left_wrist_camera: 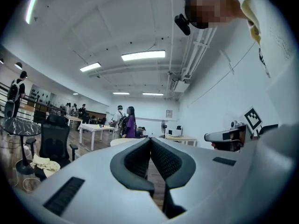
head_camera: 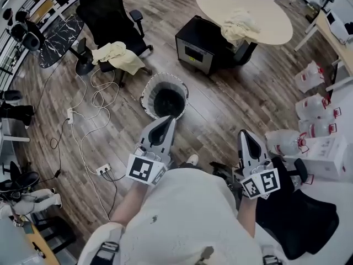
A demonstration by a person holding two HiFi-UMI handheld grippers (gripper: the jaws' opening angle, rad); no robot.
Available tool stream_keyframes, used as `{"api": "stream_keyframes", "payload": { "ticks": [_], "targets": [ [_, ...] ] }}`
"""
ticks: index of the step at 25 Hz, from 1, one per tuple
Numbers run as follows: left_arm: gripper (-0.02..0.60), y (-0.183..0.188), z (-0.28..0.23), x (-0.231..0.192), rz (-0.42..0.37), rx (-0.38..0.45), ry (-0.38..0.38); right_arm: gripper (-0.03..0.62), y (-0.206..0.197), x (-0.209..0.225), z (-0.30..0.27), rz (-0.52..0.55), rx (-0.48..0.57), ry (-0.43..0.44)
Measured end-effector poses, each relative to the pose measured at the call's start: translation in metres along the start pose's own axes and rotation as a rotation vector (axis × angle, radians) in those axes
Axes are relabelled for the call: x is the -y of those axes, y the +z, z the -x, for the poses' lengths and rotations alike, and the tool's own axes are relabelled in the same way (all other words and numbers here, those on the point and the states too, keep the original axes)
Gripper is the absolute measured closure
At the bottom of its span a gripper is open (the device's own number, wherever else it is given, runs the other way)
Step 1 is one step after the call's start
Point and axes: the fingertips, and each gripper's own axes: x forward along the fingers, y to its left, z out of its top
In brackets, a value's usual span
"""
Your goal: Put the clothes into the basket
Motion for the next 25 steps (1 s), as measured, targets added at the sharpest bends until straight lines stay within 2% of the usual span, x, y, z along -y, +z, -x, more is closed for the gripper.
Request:
{"api": "stream_keyframes", "payload": {
  "ticks": [4, 9, 15, 25],
  "targets": [
    [0.561, -0.001, -0.006, 0.025, -0.006, 0.009, -0.035, 0.588, 0.01, 0.008, 0.022, 0.034, 0.033, -0.026],
    [0.561, -0.003, -0.018, 0.051, 0.007, 0.03, -0.072, 0.588, 0.006, 0.023, 0.05, 0.065, 0.018, -0.082],
    [0.561, -0.013, -0.042, 0.083, 0.009, 0.004, -0.147, 0.588, 0.005, 0.049, 0.078, 0.059, 0.016, -0.163],
    [0.561, -0.034, -0.096, 0.091, 0.028, -0.04, -0.223, 0.588, 0.001, 0.089, 0.077, 0.046, 0.005, -0.239]
  ]
}}
